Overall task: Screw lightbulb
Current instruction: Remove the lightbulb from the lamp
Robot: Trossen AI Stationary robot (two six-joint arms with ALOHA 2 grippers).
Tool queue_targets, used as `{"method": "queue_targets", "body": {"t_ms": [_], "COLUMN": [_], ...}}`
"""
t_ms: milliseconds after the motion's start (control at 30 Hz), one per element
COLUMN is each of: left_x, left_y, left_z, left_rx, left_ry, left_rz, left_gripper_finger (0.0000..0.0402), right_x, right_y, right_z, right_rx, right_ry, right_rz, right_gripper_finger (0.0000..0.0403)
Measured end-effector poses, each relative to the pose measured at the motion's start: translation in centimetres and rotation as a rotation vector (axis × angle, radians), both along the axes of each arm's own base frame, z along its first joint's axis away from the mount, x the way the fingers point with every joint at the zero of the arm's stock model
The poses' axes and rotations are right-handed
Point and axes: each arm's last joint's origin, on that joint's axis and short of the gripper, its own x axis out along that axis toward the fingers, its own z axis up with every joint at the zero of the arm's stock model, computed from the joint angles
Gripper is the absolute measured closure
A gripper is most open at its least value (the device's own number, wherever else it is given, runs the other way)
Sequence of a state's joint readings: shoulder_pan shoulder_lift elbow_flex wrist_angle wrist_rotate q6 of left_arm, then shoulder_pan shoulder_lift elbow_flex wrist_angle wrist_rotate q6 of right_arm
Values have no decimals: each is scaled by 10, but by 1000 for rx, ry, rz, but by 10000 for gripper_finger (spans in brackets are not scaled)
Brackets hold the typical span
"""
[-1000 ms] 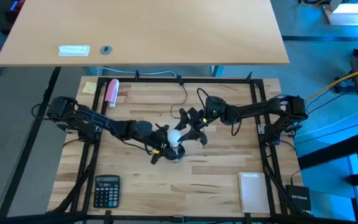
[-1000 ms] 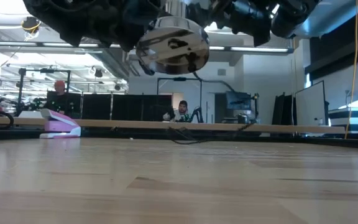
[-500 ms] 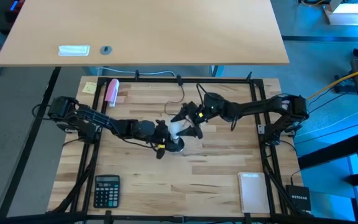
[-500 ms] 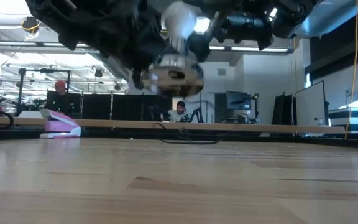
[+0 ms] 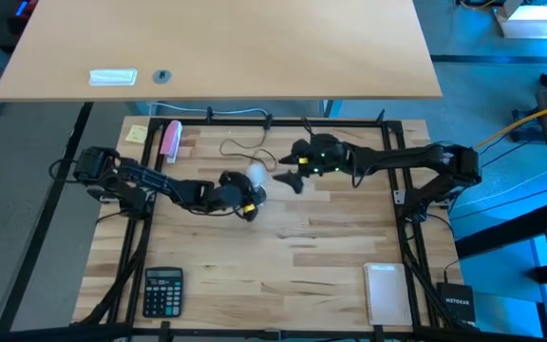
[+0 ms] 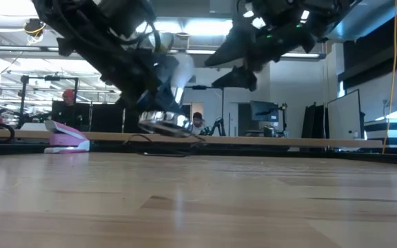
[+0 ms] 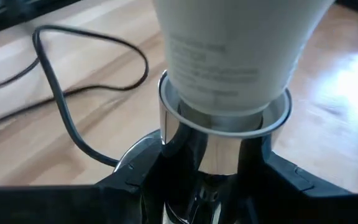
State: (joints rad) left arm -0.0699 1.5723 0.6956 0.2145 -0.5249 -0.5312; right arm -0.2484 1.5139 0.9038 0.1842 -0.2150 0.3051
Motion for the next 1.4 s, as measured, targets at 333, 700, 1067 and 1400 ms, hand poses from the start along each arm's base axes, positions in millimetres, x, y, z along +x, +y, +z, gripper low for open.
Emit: {"method": "queue_targets", "body": {"t_ms": [333, 700, 1067, 1400], "left_x": [-6, -5, -5, -8], "left_y": [12, 12, 10, 1], "left_z": [-5, -4, -4, 4], "left_rx": [-30, -27, -19, -14], "left_ry": [19, 11, 21, 60], "left_rz": [156, 154, 142, -41], "left_gripper_finger": [233, 233, 233, 233], "right_x": [36, 69, 69, 67], "right_y": [8, 12, 16, 20], "right_z": [-10, -24, -30, -24], "right_rx": [53, 99, 67, 33], "right_ry": [-307, -304, -226, -218], "right_rz": [-262, -262, -243, -88], "right_gripper_finger": [66, 66, 75, 183]}}
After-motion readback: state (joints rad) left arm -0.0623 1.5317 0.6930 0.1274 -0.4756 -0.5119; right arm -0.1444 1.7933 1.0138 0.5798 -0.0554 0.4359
